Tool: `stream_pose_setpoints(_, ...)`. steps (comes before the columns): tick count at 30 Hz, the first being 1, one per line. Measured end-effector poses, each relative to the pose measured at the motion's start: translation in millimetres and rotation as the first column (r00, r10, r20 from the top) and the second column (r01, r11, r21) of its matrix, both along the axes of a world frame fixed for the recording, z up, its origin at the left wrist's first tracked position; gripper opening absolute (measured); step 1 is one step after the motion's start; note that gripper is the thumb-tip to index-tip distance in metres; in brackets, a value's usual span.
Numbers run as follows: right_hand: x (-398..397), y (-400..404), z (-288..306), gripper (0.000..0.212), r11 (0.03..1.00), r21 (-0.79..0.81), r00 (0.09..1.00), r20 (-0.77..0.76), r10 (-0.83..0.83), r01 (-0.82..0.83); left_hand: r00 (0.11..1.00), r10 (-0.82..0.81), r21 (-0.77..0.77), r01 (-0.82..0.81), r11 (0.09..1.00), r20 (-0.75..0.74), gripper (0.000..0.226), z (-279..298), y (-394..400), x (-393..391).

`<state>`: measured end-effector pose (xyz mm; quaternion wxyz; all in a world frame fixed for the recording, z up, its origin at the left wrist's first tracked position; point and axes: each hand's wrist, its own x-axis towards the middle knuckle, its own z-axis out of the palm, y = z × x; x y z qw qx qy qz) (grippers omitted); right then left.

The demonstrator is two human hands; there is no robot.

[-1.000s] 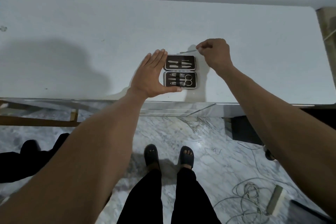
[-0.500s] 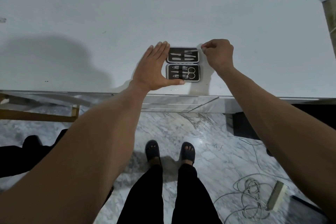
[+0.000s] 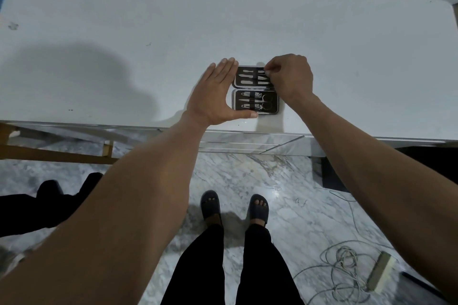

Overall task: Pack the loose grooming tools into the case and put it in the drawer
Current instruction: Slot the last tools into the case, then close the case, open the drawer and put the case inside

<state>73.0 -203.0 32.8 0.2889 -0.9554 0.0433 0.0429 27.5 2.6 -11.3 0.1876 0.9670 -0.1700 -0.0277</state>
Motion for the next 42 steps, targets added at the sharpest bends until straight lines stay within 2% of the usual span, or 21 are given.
stream_pose_setpoints(9, 5, 6, 1, 0.022, 0.998, 0.057, 1.0, -0.005, 0.011, -0.011, 1.0, -0.002, -0.013, 0.002, 1.0, 0.011, 0.138, -2, 1, 1)
stream_pose_setpoints(12, 7, 1, 1, 0.021, 0.997, 0.036, 0.997, 0.021, -0.075, 0.075, 1.0, -0.004, -0.009, 0.004, 1.0, 0.015, 0.139, -2, 1, 1)
stream_pose_setpoints(17, 13, -5, 1, 0.016, 0.997, 0.021, 0.993, -0.096, -0.066, 0.068, 1.0, -0.008, 0.01, 0.008, 1.0, 0.021, 0.142, -3, 0, 1)
stream_pose_setpoints(25, 24, -17, 10, 0.009, 0.964, 0.237, 0.989, -0.108, -0.097, 0.12, 0.997, 0.066, 0.063, -0.068, 0.996, 0.04, 0.141, -5, -1, 2)
stream_pose_setpoints(31, 15, -33, 24, 0.013, 0.929, 0.37, 0.996, -0.091, 0.013, 0.022, 0.997, 0.071, 0.098, -0.073, 0.992, 0.03, 0.133, -2, -2, 2)
stream_pose_setpoints(36, -8, -42, 29, 0.012, 0.899, 0.427, 0.993, -0.009, 0.115, -0.1, 0.997, 0.07, 0.088, -0.072, 0.993, 0.028, 0.135, -3, -1, 1)
stream_pose_setpoints(42, -44, -44, 20, 0.015, 0.911, 0.388, 0.99, 0.067, 0.126, -0.142, 0.998, 0.056, 0.107, -0.06, 0.992, 0.042, 0.136, -5, 0, 1)
